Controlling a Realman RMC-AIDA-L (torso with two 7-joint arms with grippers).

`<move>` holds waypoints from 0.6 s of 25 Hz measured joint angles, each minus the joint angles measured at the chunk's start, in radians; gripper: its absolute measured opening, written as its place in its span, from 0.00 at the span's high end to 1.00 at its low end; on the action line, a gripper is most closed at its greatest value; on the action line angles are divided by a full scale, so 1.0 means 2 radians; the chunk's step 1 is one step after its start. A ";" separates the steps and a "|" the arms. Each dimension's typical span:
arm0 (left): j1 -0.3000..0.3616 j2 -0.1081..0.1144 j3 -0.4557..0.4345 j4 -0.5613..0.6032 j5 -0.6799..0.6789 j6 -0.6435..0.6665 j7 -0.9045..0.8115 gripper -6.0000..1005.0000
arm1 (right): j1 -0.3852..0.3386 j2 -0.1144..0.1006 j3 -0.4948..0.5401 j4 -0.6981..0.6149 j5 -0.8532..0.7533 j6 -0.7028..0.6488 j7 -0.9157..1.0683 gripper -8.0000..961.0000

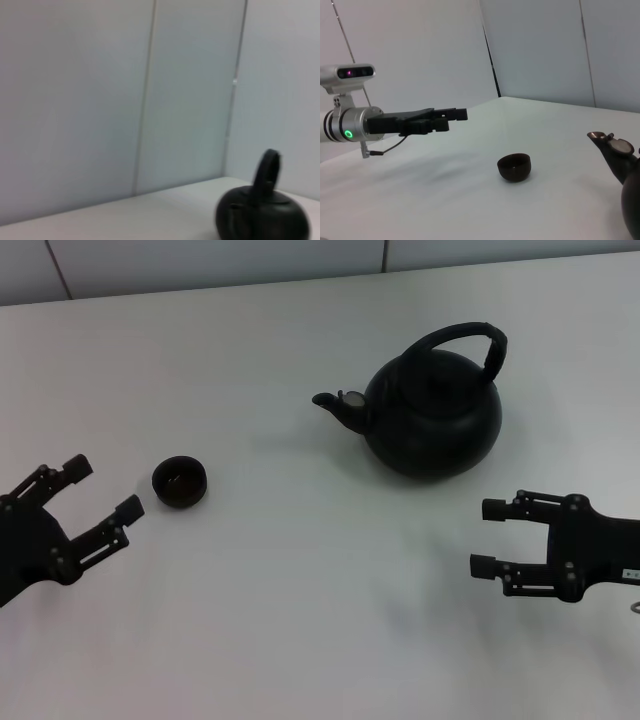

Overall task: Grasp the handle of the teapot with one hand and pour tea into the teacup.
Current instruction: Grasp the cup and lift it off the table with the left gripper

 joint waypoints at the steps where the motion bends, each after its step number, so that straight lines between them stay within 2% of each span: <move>1: 0.000 0.000 -0.003 -0.003 0.000 -0.001 0.005 0.16 | 0.000 0.000 0.000 0.000 0.000 0.000 0.000 0.20; 10: 0.000 0.000 -0.003 -0.006 -0.001 -0.005 0.007 0.16 | 0.002 -0.001 0.000 -0.001 0.001 0.001 0.000 0.20; 15: -0.005 0.000 0.017 -0.007 0.008 -0.050 0.021 0.16 | 0.003 -0.001 0.000 -0.001 0.002 0.002 0.000 0.20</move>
